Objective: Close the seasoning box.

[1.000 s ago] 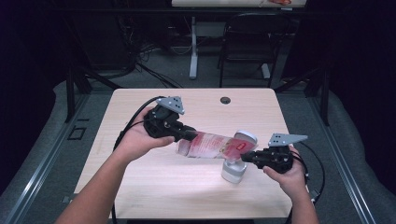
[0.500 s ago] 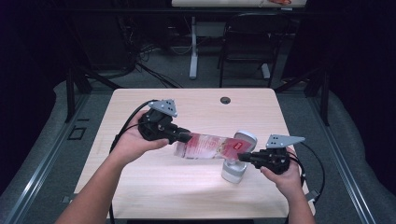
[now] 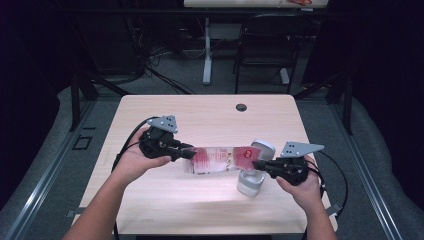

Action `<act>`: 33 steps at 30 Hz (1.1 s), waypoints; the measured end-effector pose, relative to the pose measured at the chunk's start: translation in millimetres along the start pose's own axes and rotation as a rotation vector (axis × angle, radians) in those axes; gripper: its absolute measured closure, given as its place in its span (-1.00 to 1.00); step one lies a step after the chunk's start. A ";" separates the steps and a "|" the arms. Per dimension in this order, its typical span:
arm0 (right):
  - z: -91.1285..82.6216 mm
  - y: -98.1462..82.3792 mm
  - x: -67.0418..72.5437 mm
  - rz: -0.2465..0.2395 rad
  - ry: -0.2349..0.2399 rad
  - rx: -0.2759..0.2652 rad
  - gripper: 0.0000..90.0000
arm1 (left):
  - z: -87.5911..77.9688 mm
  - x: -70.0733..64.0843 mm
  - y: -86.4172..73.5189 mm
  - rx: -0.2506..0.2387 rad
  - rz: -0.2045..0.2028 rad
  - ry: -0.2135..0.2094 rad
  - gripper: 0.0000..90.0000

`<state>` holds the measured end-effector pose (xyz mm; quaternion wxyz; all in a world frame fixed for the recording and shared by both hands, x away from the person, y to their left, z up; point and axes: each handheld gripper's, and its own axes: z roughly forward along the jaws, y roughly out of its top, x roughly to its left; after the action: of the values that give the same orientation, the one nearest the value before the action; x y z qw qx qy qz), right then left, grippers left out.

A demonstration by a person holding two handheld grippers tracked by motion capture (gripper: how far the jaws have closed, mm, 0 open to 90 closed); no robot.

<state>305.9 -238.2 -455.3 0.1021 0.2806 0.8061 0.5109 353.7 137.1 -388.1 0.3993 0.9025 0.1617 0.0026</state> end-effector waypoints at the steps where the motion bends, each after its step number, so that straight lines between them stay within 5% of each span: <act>1: -0.3 1.2 0.1 -0.002 0.000 0.000 1.00 | 0.9 0.8 -2.7 0.000 -0.001 -0.002 0.70; 12: -0.5 14.5 2.8 -0.032 -0.005 -0.010 1.00 | 8.4 6.2 -23.2 -0.009 -0.040 -0.006 0.67; 33: 17.1 38.4 18.1 -0.105 0.002 0.067 1.00 | 15.3 8.2 -73.4 -0.059 -0.083 0.025 0.60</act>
<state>312.1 -202.8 -427.1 0.1187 0.2405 0.8365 0.4778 342.3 174.7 -452.5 0.4234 0.8828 0.2036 0.0020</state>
